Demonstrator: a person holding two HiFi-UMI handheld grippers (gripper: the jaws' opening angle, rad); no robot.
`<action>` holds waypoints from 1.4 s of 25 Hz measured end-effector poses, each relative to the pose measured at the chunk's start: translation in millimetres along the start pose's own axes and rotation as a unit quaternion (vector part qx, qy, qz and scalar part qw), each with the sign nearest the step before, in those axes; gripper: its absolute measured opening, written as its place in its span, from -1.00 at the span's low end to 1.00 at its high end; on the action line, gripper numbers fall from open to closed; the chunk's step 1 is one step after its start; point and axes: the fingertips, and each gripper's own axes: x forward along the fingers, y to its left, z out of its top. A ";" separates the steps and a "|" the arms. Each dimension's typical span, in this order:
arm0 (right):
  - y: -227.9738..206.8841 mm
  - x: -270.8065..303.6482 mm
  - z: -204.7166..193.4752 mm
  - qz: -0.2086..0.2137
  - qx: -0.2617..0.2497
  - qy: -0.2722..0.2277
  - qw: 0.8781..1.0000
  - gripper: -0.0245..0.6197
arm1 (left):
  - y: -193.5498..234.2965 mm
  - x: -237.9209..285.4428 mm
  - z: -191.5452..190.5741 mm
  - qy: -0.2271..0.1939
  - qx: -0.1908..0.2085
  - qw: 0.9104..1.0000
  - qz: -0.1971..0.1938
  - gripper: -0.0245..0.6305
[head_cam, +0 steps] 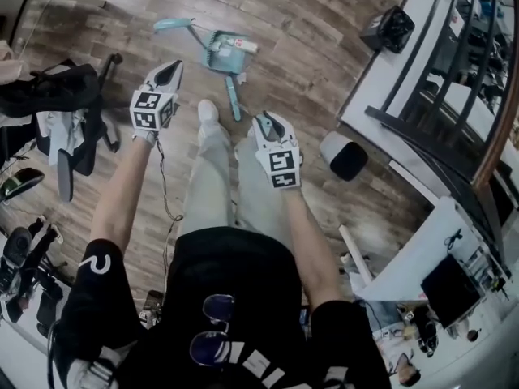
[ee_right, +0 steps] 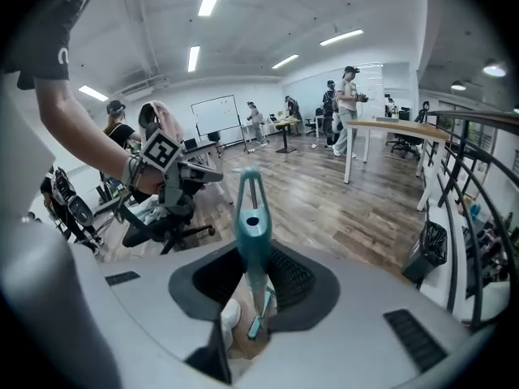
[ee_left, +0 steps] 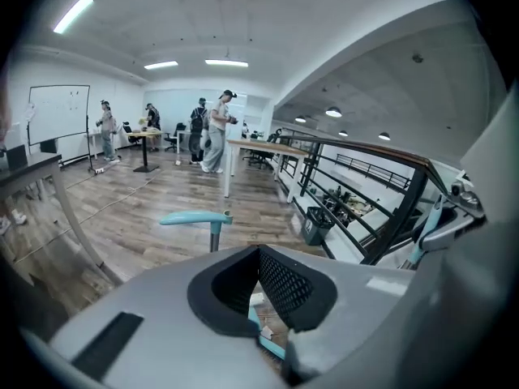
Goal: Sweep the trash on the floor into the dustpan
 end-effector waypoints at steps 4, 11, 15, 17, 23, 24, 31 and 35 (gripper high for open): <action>-29.0 4.5 -11.8 -0.020 -0.028 0.011 0.999 -0.66 | -8.7 -15.2 -7.0 -0.007 -0.008 1.000 0.008 -0.93; -61.1 -13.6 -12.7 -0.024 -0.047 0.014 0.998 -0.65 | -20.1 -26.0 -11.2 -0.005 -0.004 1.000 0.011 -0.93; -77.2 -27.4 -9.0 -0.046 -0.066 0.010 0.997 -0.65 | -20.2 -23.3 -4.2 -0.012 0.007 1.000 0.002 -0.93; -94.7 -38.3 -2.7 -0.073 -0.058 -0.003 0.996 -0.66 | -16.1 -21.2 1.9 -0.014 0.011 1.000 -0.001 -0.93; -159.9 -70.8 12.5 -0.165 -0.014 -0.021 0.986 -0.66 | 1.5 -7.0 21.6 -0.016 0.017 1.000 -0.008 -0.93; -170.2 -73.4 13.2 -0.179 -0.012 -0.022 0.983 -0.66 | 3.3 -3.5 24.9 -0.017 0.016 1.000 -0.010 -0.93; -209.1 -39.0 9.3 -0.237 0.018 -0.019 0.971 -0.65 | 19.3 20.6 39.3 -0.007 0.041 0.999 -0.035 -0.93; -212.9 4.1 -2.1 -0.245 0.060 -0.017 0.968 -0.64 | 38.1 36.6 46.4 -0.001 0.046 0.998 -0.042 -0.93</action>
